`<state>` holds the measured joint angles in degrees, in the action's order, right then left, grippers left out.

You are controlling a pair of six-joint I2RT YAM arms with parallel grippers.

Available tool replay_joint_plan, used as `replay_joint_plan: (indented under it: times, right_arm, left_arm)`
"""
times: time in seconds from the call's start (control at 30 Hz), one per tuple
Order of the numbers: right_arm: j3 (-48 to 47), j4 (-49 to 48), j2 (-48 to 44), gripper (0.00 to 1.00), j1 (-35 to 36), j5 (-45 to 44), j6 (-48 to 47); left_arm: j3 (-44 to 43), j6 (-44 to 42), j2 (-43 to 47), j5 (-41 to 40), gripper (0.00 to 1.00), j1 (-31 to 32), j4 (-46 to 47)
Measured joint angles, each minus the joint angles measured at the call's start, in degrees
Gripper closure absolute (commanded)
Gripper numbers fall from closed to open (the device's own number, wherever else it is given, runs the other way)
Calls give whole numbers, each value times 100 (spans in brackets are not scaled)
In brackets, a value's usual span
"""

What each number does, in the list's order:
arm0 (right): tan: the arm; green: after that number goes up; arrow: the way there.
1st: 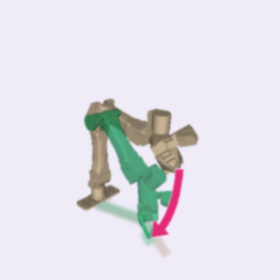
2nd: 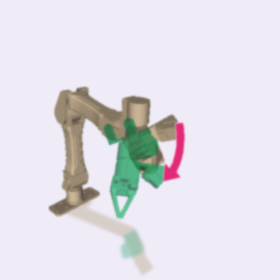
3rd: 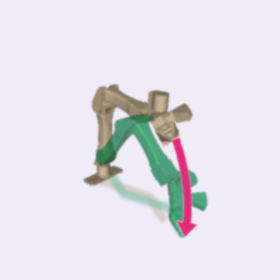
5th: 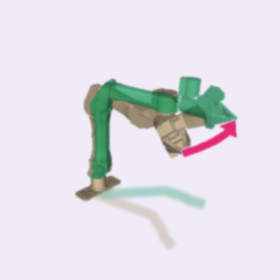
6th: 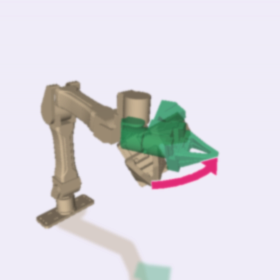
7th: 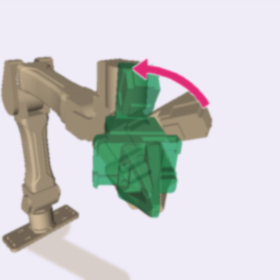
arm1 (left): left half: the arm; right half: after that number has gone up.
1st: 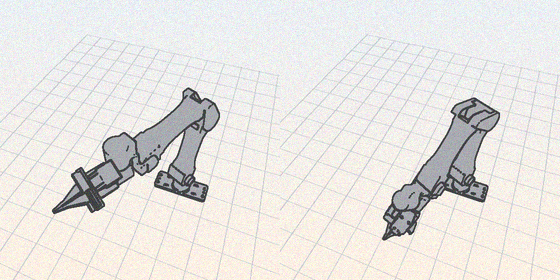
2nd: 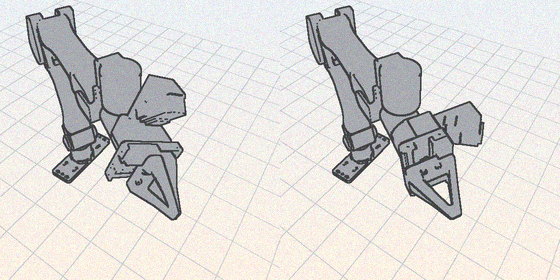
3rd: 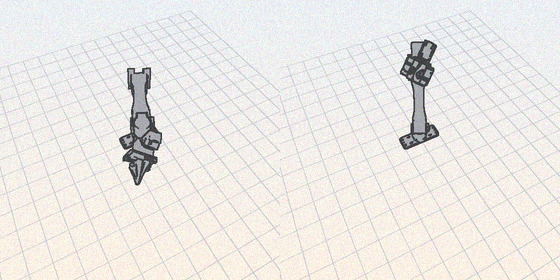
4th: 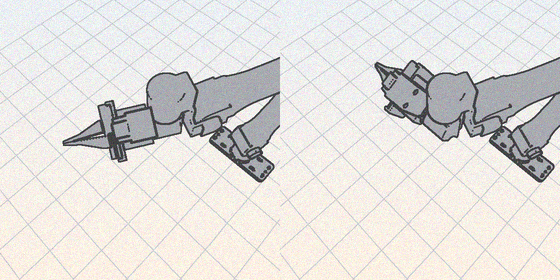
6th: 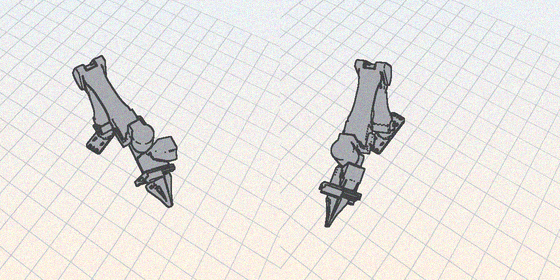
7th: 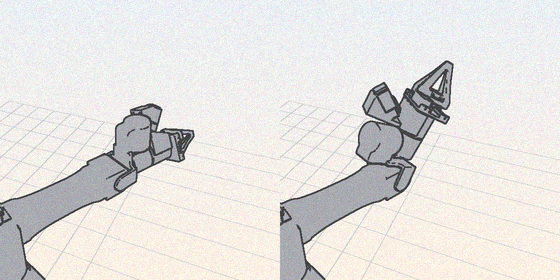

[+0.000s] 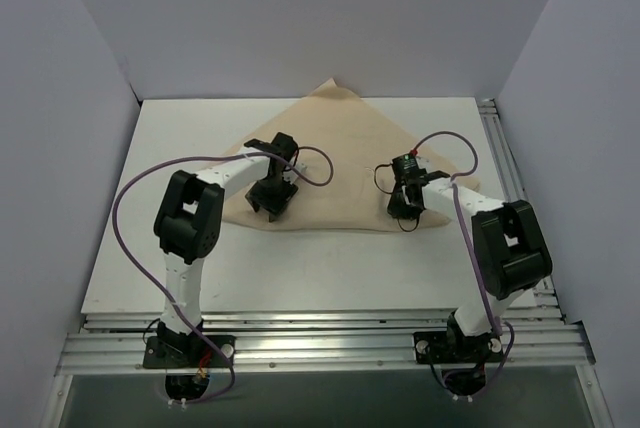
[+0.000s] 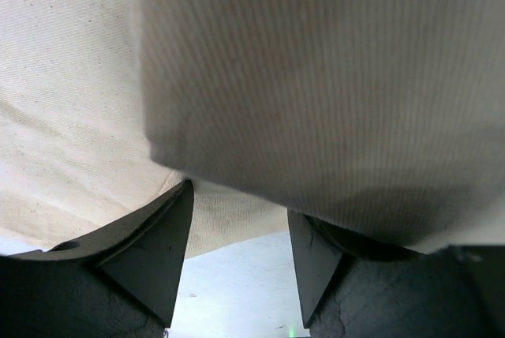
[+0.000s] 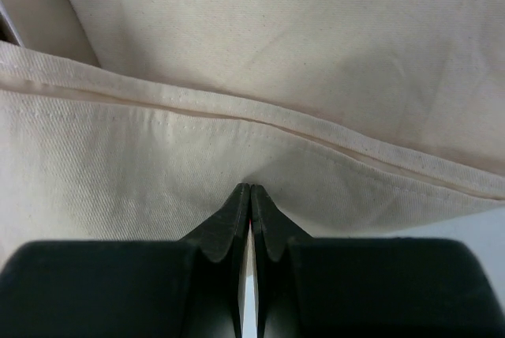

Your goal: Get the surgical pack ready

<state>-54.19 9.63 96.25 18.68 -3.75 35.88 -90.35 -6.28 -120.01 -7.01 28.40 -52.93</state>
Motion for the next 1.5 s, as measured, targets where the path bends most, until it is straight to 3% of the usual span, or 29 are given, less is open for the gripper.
replay_joint_plan:
  times: [0.27, 0.37, 0.5, 0.6, 0.7, 1.03, 1.13, 1.17, 1.27, 1.43, 1.5]
  right_arm:
    - [-520, 509, -402, 99, -105, -66, -197]
    - [-1123, 568, -328, 86, -114, 101, -553]
    - [-2428, 367, 186, 50, -138, 649, -1064]
    - [-3567, 236, 964, 38, -140, 1152, -1366]
    - [-4535, 85, 1943, 33, -166, 1698, -1499]
    - [-5945, 275, 4321, 35, -262, 3757, -1506]
    - [-6008, 260, 4382, 48, -323, 4369, -1543]
    - [-6004, 251, 4382, 57, -339, 4500, -1537]
    - [-5845, 33, 4382, 67, -374, 4962, -1458]
    - [-5412, -275, 4400, 63, -409, 5473, -1191]
    - [-5368, -295, 4413, 70, -409, 5574, -1165]
  left_arm:
    - [-378, -28, 44, -37, 37, -70, -90]
    - [-951, -46, 50, -35, 37, -87, -208]
    - [-1729, -66, 66, -28, 37, -92, -234]
    - [-1954, -72, 98, -37, 37, -92, -238]
    - [-1958, -85, 103, -70, 37, -92, -284]
    - [-1862, -105, 103, -343, 36, -125, -407]
    - [-1862, -146, 101, -402, 37, -168, -448]
    - [-1862, -153, 94, -428, 37, -188, -461]
    - [-1862, -175, 50, -507, 37, -240, -494]
    - [-1862, -192, -83, -612, 37, -323, -535]
    - [-1862, -197, -116, -654, 37, -341, -540]
